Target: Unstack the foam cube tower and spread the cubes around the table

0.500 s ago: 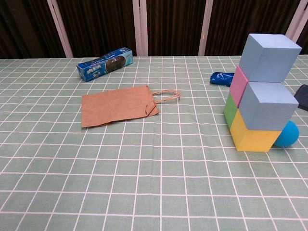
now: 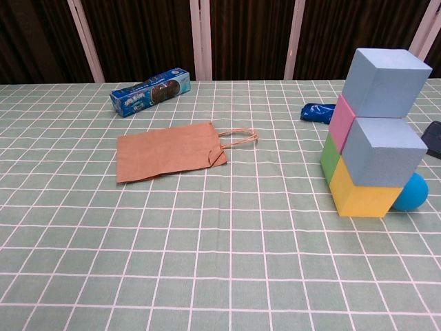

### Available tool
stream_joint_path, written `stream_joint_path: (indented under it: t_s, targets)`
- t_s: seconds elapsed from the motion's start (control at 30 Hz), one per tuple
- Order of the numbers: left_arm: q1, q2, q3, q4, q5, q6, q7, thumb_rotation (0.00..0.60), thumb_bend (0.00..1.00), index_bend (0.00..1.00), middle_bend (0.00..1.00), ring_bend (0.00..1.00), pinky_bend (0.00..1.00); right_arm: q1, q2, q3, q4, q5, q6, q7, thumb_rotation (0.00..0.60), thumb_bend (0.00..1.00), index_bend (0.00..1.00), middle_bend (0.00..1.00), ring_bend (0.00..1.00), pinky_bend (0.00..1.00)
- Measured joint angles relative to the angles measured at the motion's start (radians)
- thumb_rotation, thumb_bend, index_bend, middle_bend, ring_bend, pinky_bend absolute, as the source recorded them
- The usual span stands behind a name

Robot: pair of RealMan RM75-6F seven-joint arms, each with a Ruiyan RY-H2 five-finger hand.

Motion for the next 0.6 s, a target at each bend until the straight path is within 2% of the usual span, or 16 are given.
stream_joint_path:
  t_s: [0.2, 0.4, 0.6]
  targets:
    - [0.006, 0.003, -0.003, -0.001, 0.009, 0.022, -0.017, 0.600, 0.30, 0.09, 0.00, 0.00, 0.02, 0.002, 0.018, -0.013, -0.022, -0.009, -0.021, 0.058, 0.600, 0.26, 0.00, 0.05, 0.09, 0.00]
    - [0.009, 0.004, 0.000, -0.002, 0.003, 0.017, -0.014, 0.600, 0.30, 0.09, 0.00, 0.00, 0.02, 0.005, 0.022, -0.010, -0.041, -0.004, -0.032, 0.145, 0.600, 0.15, 0.00, 0.05, 0.06, 0.00]
    - [0.017, 0.009, -0.001, -0.004, 0.010, 0.036, -0.030, 0.600, 0.30, 0.09, 0.00, 0.00, 0.02, 0.021, 0.013, 0.001, -0.029, -0.026, -0.036, 0.271, 0.600, 0.15, 0.00, 0.05, 0.05, 0.00]
